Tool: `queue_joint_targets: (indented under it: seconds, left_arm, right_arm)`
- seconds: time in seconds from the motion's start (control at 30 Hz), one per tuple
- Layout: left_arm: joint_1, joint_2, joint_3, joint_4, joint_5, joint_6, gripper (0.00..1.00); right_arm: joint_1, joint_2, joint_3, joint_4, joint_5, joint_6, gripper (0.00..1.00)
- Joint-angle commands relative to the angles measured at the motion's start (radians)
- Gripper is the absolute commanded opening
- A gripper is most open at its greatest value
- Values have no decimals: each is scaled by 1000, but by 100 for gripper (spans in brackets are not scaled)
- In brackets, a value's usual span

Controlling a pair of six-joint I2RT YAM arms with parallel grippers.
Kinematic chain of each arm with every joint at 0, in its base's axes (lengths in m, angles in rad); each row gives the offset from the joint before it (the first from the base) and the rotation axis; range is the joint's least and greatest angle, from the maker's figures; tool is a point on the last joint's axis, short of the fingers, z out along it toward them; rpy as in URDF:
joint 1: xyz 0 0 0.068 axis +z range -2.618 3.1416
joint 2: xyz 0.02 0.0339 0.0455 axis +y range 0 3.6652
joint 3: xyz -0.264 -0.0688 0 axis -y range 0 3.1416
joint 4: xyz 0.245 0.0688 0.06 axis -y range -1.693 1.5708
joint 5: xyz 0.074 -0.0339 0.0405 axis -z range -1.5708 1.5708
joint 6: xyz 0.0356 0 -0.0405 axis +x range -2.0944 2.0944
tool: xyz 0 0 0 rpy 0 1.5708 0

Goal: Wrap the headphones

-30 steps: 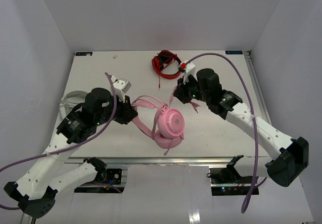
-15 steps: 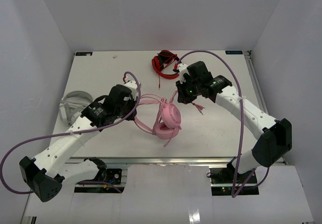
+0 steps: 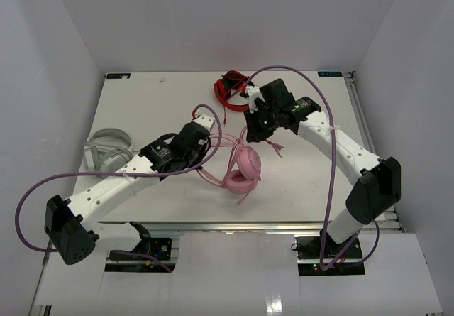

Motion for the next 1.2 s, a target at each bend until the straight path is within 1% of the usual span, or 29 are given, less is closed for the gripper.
queue_joint_targets:
  seconds: [0.0, 0.1, 0.27, 0.33, 0.4, 0.47, 0.53, 0.63, 0.7, 0.93, 1.07, 1.17]
  left_arm:
    - [-48, 9, 41, -85, -94, 42, 0]
    - [-68, 52, 58, -128, -203, 30, 0]
    - [-91, 121, 90, -199, -402, -18, 0]
    - [-93, 140, 94, -222, -434, -34, 0]
    - [-93, 152, 96, -231, -476, -54, 0]
    - [-93, 164, 107, -245, -532, -81, 0]
    - [-93, 195, 121, -292, -573, -110, 0]
    - [-93, 236, 150, -362, -640, -178, 0]
    - [-93, 255, 167, -398, -674, -220, 0]
    - [-93, 294, 216, -527, -778, -359, 0]
    - [-92, 307, 242, -580, -789, -427, 0]
    - [-92, 312, 273, -602, -761, -489, 0]
  right_arm:
    - [-19, 22, 139, 0, 55, -7, 10]
    - [-24, 40, 177, -46, 40, -8, 11]
    - [-24, 75, 223, -106, 59, 12, 8]
    - [-22, 86, 234, -126, 69, 17, 8]
    - [-22, 85, 228, -129, 52, 15, 8]
    - [-24, 79, 221, -129, -1, 12, 8]
    - [-22, 72, 218, -129, -56, 10, 8]
    - [-22, 59, 212, -130, -84, 11, 8]
    - [-22, 47, 206, -132, -86, 13, 8]
    - [-22, 48, 203, -126, -205, 18, 8]
    - [-22, 47, 170, -84, -303, 42, 8]
    - [-22, 29, 95, -9, -390, 89, 8]
